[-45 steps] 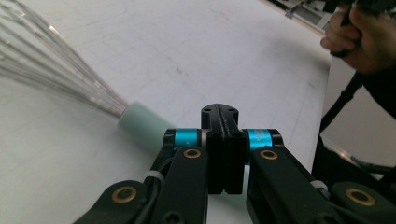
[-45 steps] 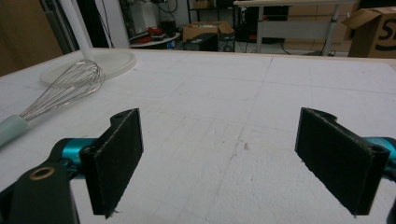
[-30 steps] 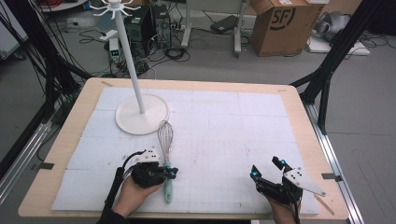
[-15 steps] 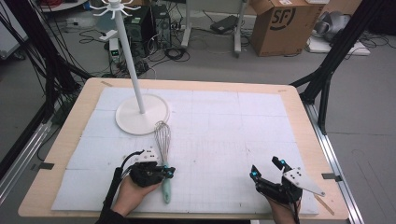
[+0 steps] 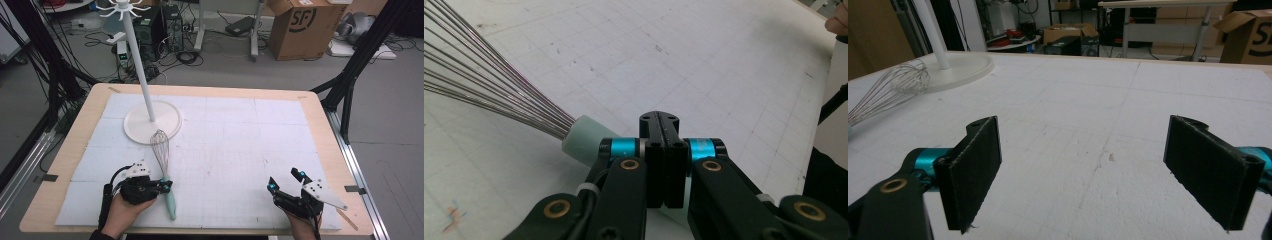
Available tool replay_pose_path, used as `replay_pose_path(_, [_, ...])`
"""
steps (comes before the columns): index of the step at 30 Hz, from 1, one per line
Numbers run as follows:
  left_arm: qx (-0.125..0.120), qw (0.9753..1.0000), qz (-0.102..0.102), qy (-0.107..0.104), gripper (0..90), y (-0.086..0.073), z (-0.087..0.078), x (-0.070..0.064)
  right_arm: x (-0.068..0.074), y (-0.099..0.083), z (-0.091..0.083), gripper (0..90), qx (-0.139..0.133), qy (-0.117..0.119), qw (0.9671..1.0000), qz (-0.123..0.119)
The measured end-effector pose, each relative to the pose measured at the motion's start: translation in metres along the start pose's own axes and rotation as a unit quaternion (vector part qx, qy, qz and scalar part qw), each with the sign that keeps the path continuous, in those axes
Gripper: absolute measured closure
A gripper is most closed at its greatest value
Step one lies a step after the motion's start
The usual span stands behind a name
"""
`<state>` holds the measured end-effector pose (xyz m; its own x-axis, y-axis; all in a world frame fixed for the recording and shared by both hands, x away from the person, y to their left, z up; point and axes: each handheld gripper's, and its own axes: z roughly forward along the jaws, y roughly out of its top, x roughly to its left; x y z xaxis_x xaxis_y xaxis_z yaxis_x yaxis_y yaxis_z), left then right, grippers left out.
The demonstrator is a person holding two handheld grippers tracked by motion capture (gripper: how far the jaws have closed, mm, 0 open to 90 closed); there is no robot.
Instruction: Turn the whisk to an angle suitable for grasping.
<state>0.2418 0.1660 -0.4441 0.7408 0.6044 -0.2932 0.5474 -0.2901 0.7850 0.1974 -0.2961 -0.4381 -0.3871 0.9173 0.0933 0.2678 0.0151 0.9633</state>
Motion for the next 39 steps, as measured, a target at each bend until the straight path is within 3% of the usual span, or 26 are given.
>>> replay_pose_path(11, [-0.001,0.9999,-0.010,0.011,89.7,-0.010,-0.011,0.003,0.000,0.000,0.000,14.1,0.000,-0.001,1.0000,-0.001])
replay_pose_path(15, [-0.012,0.9997,-0.017,0.011,89.1,-0.012,-0.013,0.006,0.000,0.000,0.000,14.1,0.001,-0.001,1.0000,-0.001])
replay_pose_path(18, [-0.038,0.9991,-0.020,0.005,88.8,-0.005,-0.011,0.008,0.000,0.000,0.000,14.1,0.002,0.000,1.0000,-0.004])
replay_pose_path(24, [-0.054,0.9983,-0.018,0.015,89.4,0.018,0.005,0.017,0.001,0.000,0.000,14.1,0.003,0.001,1.0000,-0.002])
replay_pose_path(31, [-0.039,0.9985,-0.009,0.039,89.6,0.037,0.018,0.028,0.000,0.000,0.000,14.1,-0.001,0.002,1.0000,0.000])
replay_pose_path(34, [-0.029,0.9983,-0.012,0.050,89.7,0.037,0.021,0.034,0.000,0.000,0.000,14.1,0.000,0.002,1.0000,0.000])
replay_pose_path(36, [-0.012,0.9980,-0.001,0.062,89.7,0.035,0.022,0.034,0.000,0.000,0.000,14.1,0.000,0.002,1.0000,0.001])
replay_pose_path(39, [-0.011,0.9979,0.000,0.063,89.6,0.034,0.021,0.034,-0.001,0.000,0.000,14.1,0.000,0.002,1.0000,0.000])
